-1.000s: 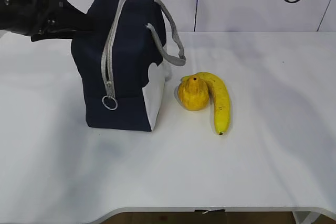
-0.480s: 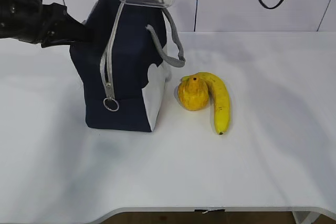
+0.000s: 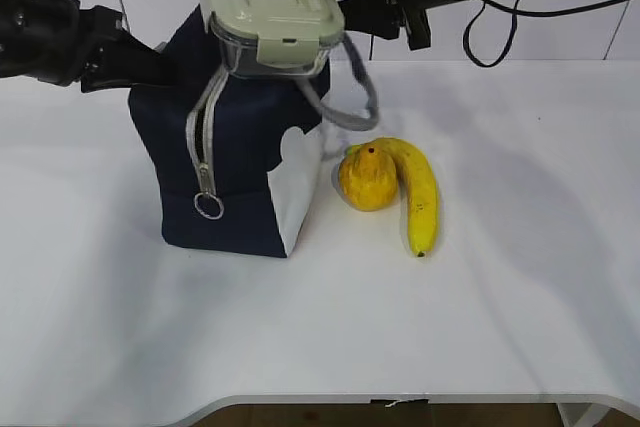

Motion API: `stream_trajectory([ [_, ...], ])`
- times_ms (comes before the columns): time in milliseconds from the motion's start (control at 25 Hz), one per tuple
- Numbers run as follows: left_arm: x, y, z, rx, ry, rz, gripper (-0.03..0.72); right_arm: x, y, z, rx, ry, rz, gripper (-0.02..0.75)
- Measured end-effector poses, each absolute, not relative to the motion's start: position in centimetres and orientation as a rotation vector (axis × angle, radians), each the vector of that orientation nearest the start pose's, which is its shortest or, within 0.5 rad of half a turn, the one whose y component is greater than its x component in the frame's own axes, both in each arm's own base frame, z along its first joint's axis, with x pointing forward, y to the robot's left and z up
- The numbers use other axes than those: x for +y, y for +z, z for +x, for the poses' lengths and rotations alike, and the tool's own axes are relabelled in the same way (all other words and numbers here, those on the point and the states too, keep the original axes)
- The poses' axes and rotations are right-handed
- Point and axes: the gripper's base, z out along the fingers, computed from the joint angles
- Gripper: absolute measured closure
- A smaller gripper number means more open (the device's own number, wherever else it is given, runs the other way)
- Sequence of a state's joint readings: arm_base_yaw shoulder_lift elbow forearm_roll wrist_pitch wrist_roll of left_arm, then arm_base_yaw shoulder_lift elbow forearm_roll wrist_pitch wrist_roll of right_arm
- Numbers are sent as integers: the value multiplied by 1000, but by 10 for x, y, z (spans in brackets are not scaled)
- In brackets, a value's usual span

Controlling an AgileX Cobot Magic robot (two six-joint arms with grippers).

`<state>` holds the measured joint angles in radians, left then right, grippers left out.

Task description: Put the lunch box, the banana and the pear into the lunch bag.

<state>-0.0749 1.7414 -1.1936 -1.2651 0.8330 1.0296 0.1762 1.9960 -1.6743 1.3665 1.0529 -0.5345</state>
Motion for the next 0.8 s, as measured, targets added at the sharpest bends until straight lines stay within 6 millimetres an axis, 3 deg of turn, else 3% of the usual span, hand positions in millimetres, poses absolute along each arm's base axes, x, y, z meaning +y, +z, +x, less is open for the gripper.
stream_trajectory([
  [200, -86, 273, 354, 2215, -957, 392, 673, 154, 286, 424, 2278, 1522, -147, 369],
  [560, -83, 293, 346, 2166, -947, 423, 673, 153, 275, 426, 2331, 1475, -151, 369],
  [800, -106, 293, 338, 2164, -1000, 508, 674, 154, 251, 434, 2387, 1488, -92, 369],
])
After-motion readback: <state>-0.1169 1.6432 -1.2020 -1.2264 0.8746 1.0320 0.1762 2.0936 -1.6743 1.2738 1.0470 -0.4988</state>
